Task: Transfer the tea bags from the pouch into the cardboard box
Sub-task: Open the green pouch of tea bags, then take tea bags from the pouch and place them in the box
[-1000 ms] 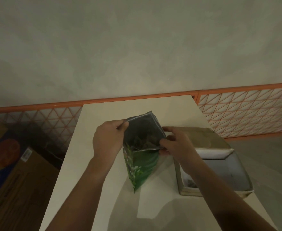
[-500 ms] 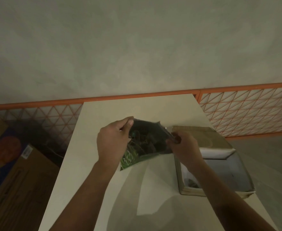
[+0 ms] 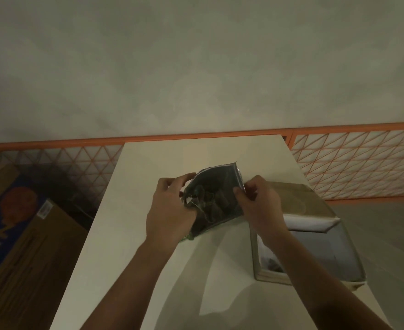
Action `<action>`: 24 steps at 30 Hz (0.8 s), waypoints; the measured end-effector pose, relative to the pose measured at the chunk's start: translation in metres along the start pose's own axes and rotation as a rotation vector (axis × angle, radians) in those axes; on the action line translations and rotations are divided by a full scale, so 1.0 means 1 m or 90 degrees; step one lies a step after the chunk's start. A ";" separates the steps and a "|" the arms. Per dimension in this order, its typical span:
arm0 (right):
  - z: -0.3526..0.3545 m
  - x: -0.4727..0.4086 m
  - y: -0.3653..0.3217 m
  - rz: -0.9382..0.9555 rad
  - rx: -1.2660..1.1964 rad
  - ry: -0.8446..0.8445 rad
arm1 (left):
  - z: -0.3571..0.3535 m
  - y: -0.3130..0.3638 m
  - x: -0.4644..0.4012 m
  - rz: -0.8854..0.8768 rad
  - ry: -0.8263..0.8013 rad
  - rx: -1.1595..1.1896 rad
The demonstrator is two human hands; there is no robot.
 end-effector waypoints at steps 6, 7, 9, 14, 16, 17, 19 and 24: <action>0.013 -0.009 0.007 0.004 -0.046 0.015 | 0.023 -0.001 -0.017 0.004 0.042 -0.123; 0.014 -0.009 0.007 0.003 -0.061 0.020 | 0.024 -0.001 -0.021 -0.002 0.047 -0.135; 0.012 -0.006 0.007 -0.001 -0.090 0.023 | 0.024 0.001 -0.026 -0.020 0.072 -0.147; 0.010 -0.003 0.012 0.004 -0.084 0.006 | 0.013 0.005 -0.026 -0.077 0.104 -0.055; 0.012 -0.003 0.013 0.014 -0.082 0.009 | 0.010 0.005 -0.020 -0.109 0.139 -0.024; 0.014 -0.003 0.013 0.019 -0.082 0.014 | 0.010 0.004 -0.017 -0.113 0.159 -0.006; 0.017 -0.004 0.014 0.026 -0.077 0.027 | 0.008 0.003 -0.013 -0.113 0.186 0.027; 0.031 -0.005 0.028 -0.007 -0.077 0.077 | 0.011 0.002 -0.011 -0.132 0.248 0.091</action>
Point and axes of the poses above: each hand's wrist, its own x-axis away from the middle knuckle, its own z-axis out of the back of the hand, y = z × x, the point moved 7 cm from there along -x, towards the middle knuckle, and after that the axes turned 7 degrees about -z, right-handed, at the moved point
